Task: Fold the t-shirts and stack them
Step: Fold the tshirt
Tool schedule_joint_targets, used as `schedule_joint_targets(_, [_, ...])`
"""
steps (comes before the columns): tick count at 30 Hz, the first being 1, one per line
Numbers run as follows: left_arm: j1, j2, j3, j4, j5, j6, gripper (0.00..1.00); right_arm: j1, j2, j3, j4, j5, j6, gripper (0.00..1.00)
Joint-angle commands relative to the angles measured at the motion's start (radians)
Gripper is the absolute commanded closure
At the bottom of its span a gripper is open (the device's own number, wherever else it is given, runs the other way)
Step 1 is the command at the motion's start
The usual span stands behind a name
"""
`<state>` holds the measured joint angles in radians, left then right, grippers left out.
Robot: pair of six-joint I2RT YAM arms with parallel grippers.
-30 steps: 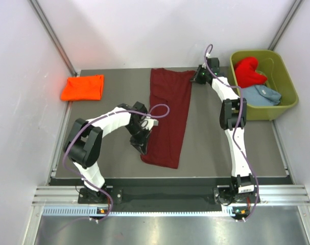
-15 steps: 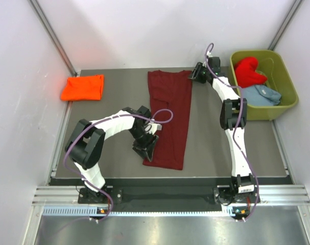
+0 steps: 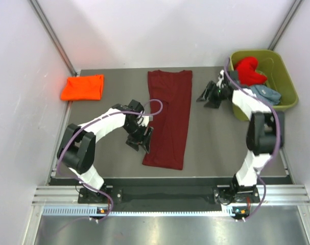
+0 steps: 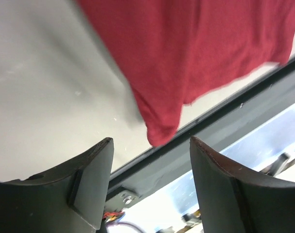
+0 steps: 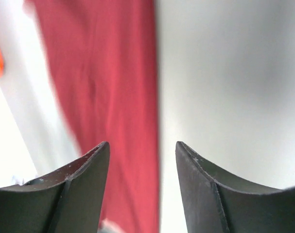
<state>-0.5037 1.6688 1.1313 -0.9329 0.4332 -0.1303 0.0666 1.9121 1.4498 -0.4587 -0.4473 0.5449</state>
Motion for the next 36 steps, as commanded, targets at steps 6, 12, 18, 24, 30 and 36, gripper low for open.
schedule_joint_targets(6, [0.073, -0.023, -0.082, 0.158, 0.061, -0.17, 0.34, 0.162, -0.464, -0.503, -0.009, -0.114, 0.099, 0.45])
schedule_joint_targets(12, [0.077, -0.03, -0.131, 0.19, 0.091, -0.172, 0.34, 0.167, -0.584, -0.755, -0.049, -0.119, 0.098, 0.46])
schedule_joint_targets(18, [0.077, -0.049, -0.263, 0.27, 0.133, -0.203, 0.37, 0.176, -0.602, -0.92, 0.073, -0.188, 0.165, 0.49])
schedule_joint_targets(24, [0.077, -0.076, -0.341, 0.367, 0.165, -0.273, 0.39, 0.202, -0.59, -0.933, 0.106, -0.191, 0.194, 0.52])
schedule_joint_targets(30, [0.077, -0.098, -0.354, 0.381, 0.148, -0.273, 0.39, 0.272, -0.533, -0.915, 0.15, -0.203, 0.222, 0.52])
schedule_joint_targets(36, [0.08, -0.093, -0.352, 0.394, 0.137, -0.276, 0.4, 0.346, -0.483, -0.894, 0.193, -0.211, 0.26, 0.52])
